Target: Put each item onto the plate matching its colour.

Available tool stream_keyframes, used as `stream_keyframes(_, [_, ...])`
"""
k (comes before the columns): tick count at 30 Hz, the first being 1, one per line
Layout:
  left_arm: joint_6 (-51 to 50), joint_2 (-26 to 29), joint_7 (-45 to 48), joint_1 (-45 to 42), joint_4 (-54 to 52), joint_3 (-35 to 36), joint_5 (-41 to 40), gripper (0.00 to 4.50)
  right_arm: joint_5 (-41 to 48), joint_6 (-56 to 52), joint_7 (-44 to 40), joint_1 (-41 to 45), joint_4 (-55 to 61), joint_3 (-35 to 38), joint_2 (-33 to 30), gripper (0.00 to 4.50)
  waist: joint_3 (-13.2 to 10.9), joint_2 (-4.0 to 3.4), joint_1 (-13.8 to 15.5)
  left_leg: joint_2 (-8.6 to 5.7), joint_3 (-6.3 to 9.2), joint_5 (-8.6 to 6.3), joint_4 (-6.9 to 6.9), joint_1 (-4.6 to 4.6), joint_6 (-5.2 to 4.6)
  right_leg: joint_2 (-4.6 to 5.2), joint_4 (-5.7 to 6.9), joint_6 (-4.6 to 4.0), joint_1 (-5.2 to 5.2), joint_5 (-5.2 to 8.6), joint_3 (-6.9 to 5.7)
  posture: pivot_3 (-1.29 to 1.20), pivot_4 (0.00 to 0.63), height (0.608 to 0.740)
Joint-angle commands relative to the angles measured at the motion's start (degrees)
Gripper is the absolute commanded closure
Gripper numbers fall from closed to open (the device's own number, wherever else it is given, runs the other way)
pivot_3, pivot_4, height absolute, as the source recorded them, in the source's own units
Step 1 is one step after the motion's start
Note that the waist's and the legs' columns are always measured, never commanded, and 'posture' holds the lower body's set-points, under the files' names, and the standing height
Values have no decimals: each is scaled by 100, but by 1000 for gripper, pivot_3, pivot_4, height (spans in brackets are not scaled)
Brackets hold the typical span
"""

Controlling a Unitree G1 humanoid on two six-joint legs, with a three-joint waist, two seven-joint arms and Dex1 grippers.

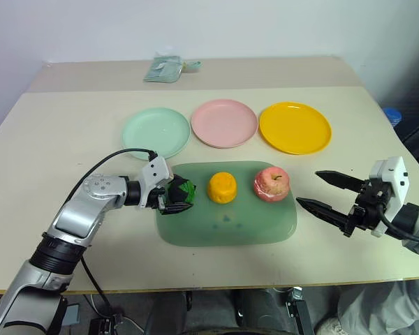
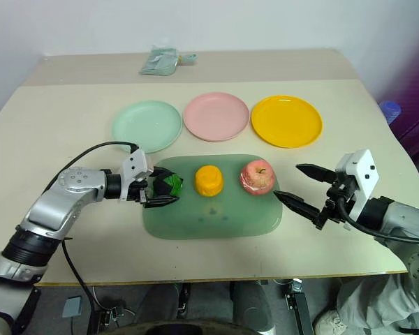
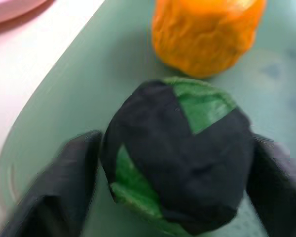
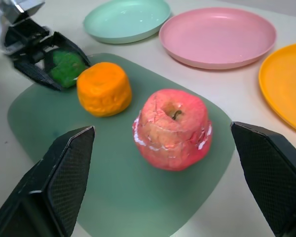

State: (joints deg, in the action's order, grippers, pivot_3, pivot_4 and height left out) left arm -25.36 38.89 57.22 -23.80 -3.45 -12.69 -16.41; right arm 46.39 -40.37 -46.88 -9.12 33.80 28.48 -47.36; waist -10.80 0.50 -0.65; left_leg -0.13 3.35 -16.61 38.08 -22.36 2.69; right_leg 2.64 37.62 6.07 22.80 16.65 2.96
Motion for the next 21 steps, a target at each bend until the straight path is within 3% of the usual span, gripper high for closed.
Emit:
stream_keyframes(1, [154,-106,-27,21,12,356,-156,2219,215,-28,-171,-115,360,81,-134,0,0,-1,0,1,1,0,1,0,0,0,0,0,-1,0,0,0,150,740])
stream_keyframes(4, [155,-265,-199,-51,266,995,-516,2219,179,30,-167,-46,496,-169,-142,0,0,2,-11,1,1,0,3,1,0,2,1,0,-2,0,0,0,150,740])
stream_keyframes(8, [451,-506,-1157,-662,1213,1572,-234,2219,120,113,26,311,493,-571,-1,0,-2,5,-5,3,4,0,5,2,0,-2,3,0,-1,0,-3,0,150,740])
stream_keyframes(12, [719,-813,-2325,-1757,2947,1512,502,2219,-50,222,261,898,366,-1129,217,0,0,10,28,-7,10,0,14,-3,0,3,4,3,-4,-2,-10,0,150,740])
stream_keyframes(15, [863,-1034,-2608,-2269,3827,1466,720,2219,-193,290,351,1171,278,-1407,340,0,-1,12,19,-13,9,0,16,-6,0,6,2,7,-4,-3,-13,0,150,740])
stream_keyframes(18, [888,-1171,-2741,-2602,4218,1467,833,1265,-398,348,458,1401,197,-1687,438,0,-2,14,1,-12,9,0,14,-13,0,6,0,7,6,-3,-12,0,150,740])
stream_keyframes(20, [907,-1161,-2707,-2681,4144,1552,785,284,-353,191,576,1597,124,-1809,489,0,-4,17,-29,-10,7,0,14,-22,0,4,4,7,22,-4,-10,0,150,740])
stream_keyframes(21, [918,-1141,-2672,-2691,4085,1593,754,20,-279,70,631,1679,93,-1842,508,0,-4,18,-33,-10,5,1,14,-26,1,4,11,7,30,-4,-7,0,150,740])
